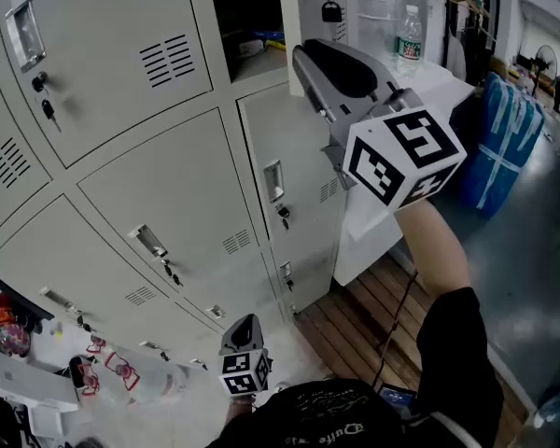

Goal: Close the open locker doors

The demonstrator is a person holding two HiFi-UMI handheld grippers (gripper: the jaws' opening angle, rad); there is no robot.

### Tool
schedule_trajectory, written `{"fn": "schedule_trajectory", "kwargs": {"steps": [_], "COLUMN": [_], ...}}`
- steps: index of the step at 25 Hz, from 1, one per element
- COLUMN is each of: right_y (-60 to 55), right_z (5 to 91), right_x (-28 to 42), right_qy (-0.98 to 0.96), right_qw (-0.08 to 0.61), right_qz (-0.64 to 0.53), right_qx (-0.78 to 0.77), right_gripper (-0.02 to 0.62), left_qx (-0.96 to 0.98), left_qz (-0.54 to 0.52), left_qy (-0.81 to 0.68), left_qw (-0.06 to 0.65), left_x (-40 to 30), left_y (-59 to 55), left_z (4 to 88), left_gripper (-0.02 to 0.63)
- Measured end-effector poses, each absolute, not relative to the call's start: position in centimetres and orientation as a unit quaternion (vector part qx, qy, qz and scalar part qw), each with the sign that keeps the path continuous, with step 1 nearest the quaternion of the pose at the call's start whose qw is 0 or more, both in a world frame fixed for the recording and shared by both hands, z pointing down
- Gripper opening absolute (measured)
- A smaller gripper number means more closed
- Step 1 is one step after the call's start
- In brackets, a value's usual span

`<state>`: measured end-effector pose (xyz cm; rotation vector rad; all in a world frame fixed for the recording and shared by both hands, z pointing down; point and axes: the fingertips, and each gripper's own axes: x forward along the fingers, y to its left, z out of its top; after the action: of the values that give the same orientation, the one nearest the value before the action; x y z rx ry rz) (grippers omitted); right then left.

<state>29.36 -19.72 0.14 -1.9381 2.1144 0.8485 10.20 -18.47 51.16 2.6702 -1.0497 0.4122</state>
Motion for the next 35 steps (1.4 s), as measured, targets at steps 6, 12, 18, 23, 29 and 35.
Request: {"fn": "schedule_trajectory", "kwargs": {"steps": [6, 12, 18, 23, 29, 35], "right_y": [-22.7, -25.0, -26.8, -28.3, -30.0, -31.5], "right_z": [0.2, 0.2, 0.3, 0.2, 0.2, 0.2], "right_x": [28.0, 27.2, 26.9, 26.7, 26.5, 26.5], "right_qy": [0.696, 0.688, 0.689, 0.688, 0.690, 0.693], "right_qw": [0.066, 0.065, 0.066, 0.065, 0.065, 0.062], "right_qz": [0.288, 0.290, 0.279, 0.275, 0.270, 0.267], "right_qx": [-0.655, -0.662, -0.666, -0.668, -0.669, -0.667], "right_gripper": [0.057, 0.055, 0.054, 0.052, 0.052, 0.049], "left_qx": [0.904, 0.893, 0.883, 0.873, 0.854, 0.840], "left_qz": [0.132, 0.128, 0.119, 0.119, 0.121, 0.117], "left_qy": [-0.388, -0.412, -0.433, -0.450, -0.481, -0.502], "left_qw": [0.123, 0.130, 0.139, 0.145, 0.156, 0.167], "left_x": [7.8, 5.8, 3.9, 2.2, -0.5, -2.2], "left_y": [-19.8, -20.9, -21.9, -22.8, -23.4, -24.0], "left_z": [51.1, 51.3, 51.6, 51.9, 52.8, 53.1], "left_gripper": [0.006, 0.006, 0.006, 0.006, 0.006, 0.006]}}
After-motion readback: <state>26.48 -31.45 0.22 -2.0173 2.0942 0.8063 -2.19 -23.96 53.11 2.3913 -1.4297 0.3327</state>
